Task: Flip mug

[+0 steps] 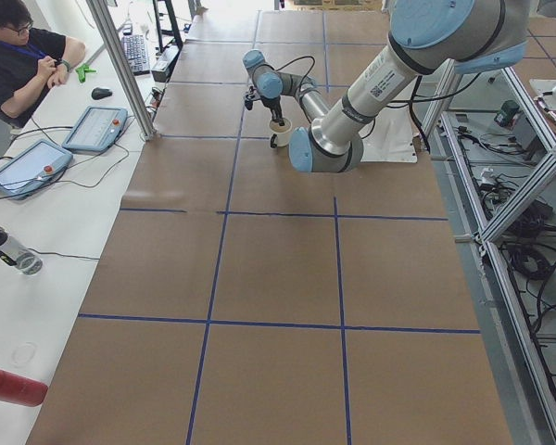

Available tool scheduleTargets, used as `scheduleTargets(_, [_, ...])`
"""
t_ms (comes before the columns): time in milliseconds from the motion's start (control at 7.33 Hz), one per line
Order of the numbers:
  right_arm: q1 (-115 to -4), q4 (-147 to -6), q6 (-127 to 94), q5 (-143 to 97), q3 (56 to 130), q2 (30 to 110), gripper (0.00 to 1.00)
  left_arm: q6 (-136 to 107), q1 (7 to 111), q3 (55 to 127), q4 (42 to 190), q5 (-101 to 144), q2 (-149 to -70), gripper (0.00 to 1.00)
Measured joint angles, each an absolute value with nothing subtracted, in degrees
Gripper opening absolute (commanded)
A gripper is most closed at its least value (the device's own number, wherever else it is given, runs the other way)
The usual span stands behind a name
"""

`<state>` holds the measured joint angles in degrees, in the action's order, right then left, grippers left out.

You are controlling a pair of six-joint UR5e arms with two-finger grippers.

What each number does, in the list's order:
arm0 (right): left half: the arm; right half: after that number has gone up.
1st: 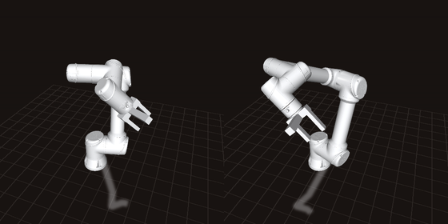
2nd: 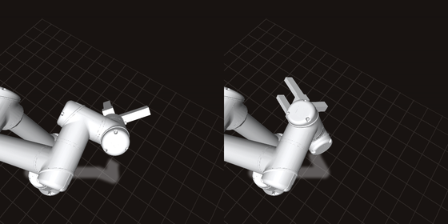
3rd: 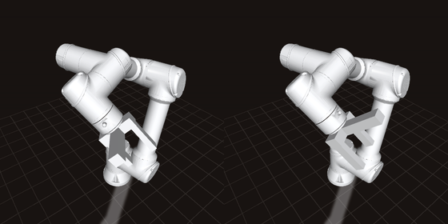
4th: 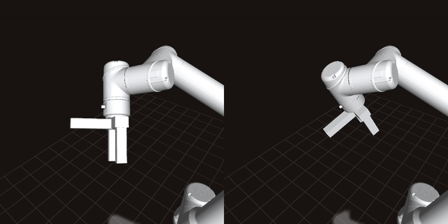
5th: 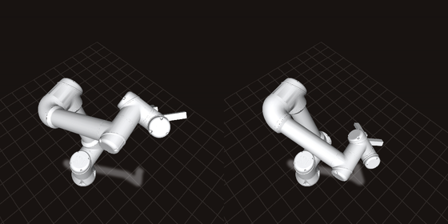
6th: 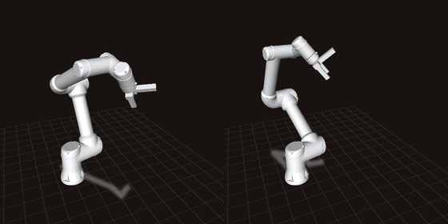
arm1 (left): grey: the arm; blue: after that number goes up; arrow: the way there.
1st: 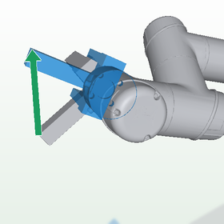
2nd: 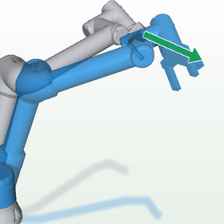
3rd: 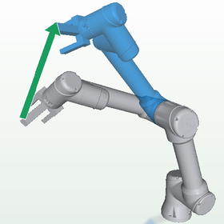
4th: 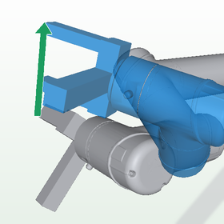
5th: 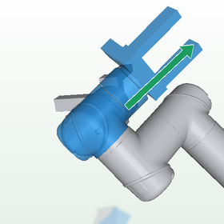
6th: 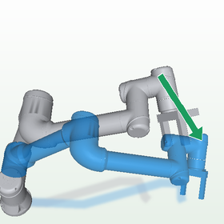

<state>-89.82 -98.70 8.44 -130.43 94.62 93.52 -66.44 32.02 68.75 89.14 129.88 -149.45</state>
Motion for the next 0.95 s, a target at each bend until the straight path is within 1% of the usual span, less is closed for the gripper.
scheduleTargets(136, [-89.8,-98.7,8.4,-130.4,94.6,93.5,1.00,-66.8,31.9,68.7,89.2,129.7,-149.5,1.00])
scheduleTargets(409, [-89.8,-98.7,8.4,-130.4,94.6,93.5,1.00,-68.2,31.8,69.8,89.4,129.6,-149.5,1.00])
scheduleTargets(545, [-89.8,-98.7,8.4,-130.4,94.6,93.5,1.00,-68.5,32.3,72.6,88.8,129.5,-149.1,1.00])
scheduleTargets(682, [-89.8,-98.7,8.4,-130.4,94.6,93.5,1.00,-68.5,33.6,77.5,86.5,129.6,-147.9,1.00])
scheduleTargets(818, [-89.8,-98.7,8.4,-130.4,94.6,93.5,1.00,-68.1,35.4,84.6,82.9,129.6,-145.3,1.00])
scheduleTargets(955, [-89.8,-98.7,8.4,-130.4,94.6,93.5,1.00,-66.3,38.2,93.3,80.0,129.6,-140.1,1.00])
